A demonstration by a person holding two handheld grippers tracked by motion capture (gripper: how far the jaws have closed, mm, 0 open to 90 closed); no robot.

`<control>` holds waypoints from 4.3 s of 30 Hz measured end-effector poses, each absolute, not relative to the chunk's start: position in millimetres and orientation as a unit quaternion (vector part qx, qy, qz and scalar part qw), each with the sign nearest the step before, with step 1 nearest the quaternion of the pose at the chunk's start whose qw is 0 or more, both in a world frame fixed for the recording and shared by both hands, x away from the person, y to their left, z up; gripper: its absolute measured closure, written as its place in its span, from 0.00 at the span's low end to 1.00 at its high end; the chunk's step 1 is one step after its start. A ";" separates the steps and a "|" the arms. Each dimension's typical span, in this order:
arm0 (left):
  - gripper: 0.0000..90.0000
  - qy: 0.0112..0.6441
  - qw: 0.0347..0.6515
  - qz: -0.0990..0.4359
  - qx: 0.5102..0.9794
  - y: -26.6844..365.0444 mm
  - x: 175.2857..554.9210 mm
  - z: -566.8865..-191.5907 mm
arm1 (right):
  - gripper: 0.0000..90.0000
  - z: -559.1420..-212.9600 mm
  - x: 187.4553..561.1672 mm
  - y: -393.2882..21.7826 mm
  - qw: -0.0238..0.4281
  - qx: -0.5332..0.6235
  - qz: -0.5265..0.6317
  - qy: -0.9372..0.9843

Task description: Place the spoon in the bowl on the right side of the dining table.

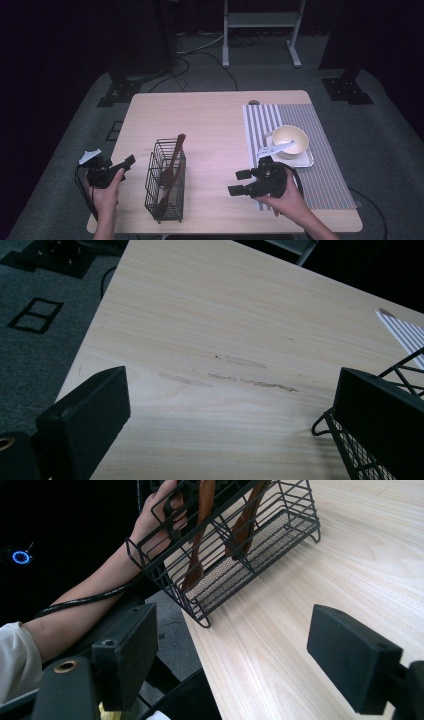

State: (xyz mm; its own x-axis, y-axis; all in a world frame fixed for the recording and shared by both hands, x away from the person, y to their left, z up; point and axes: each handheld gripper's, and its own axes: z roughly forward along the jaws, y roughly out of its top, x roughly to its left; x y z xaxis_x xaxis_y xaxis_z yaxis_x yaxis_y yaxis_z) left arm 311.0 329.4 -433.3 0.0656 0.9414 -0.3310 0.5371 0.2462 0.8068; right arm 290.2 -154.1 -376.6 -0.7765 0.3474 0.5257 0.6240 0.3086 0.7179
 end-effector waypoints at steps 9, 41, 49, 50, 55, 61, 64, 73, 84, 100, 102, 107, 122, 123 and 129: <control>0.01 0.645 0.455 0.222 0.573 328.7 311.1 -432.5 | 0.21 -370.4 295.0 -145.3 0.138 -0.302 -0.501 -0.799; 0.01 0.644 0.457 0.221 0.573 328.9 311.3 -432.4 | 0.21 -357.9 306.1 -103.5 0.156 -0.277 -0.481 -0.817; 0.01 0.645 0.458 0.221 0.571 329.3 311.2 -432.2 | 0.21 -355.9 308.5 -92.5 0.162 -0.269 -0.480 -0.819; 0.01 0.645 0.458 0.221 0.571 329.3 311.2 -432.2 | 0.21 -355.6 308.7 -90.1 0.163 -0.268 -0.480 -0.820; 0.01 0.644 0.459 0.221 0.571 329.6 311.0 -431.7 | 0.21 -355.7 309.0 -85.1 0.165 -0.267 -0.476 -0.822; 0.01 0.644 0.459 0.222 0.570 329.8 310.8 -431.6 | 0.21 -356.0 310.1 -78.8 0.168 -0.263 -0.476 -0.822; 0.01 0.644 0.459 0.222 0.571 329.7 311.0 -431.5 | 0.21 -356.6 310.6 -75.5 0.171 -0.263 -0.475 -0.823; 0.01 0.644 0.459 0.223 0.570 329.9 310.6 -431.0 | 0.21 -355.8 312.2 -65.1 0.178 -0.258 -0.474 -0.823; 0.01 0.644 0.460 0.223 0.570 330.5 310.6 -430.8 | 0.21 -356.7 318.6 -54.2 0.194 -0.262 -0.472 -0.819; 0.01 0.643 0.461 0.223 0.569 331.0 310.2 -430.2 | 0.21 -352.1 327.0 -39.5 0.198 -0.260 -0.470 -0.820; 0.01 0.643 0.461 0.223 0.569 331.1 310.2 -430.2 | 0.21 -352.1 327.7 -37.9 0.198 -0.259 -0.469 -0.820; 0.01 0.643 0.461 0.224 0.569 331.1 310.1 -429.9 | 0.21 -351.3 329.4 -34.1 0.197 -0.258 -0.469 -0.821; 0.01 0.643 0.461 0.224 0.568 331.6 310.1 -429.9 | 0.22 -351.7 335.3 -24.6 0.192 -0.261 -0.461 -0.826; 0.01 0.643 0.462 0.224 0.568 331.6 310.1 -429.9 | 0.22 -351.5 335.7 -24.2 0.191 -0.261 -0.460 -0.827; 0.01 0.644 0.463 0.224 0.567 331.9 310.1 -430.0 | 0.23 -351.3 339.2 -22.0 0.190 -0.265 -0.459 -0.826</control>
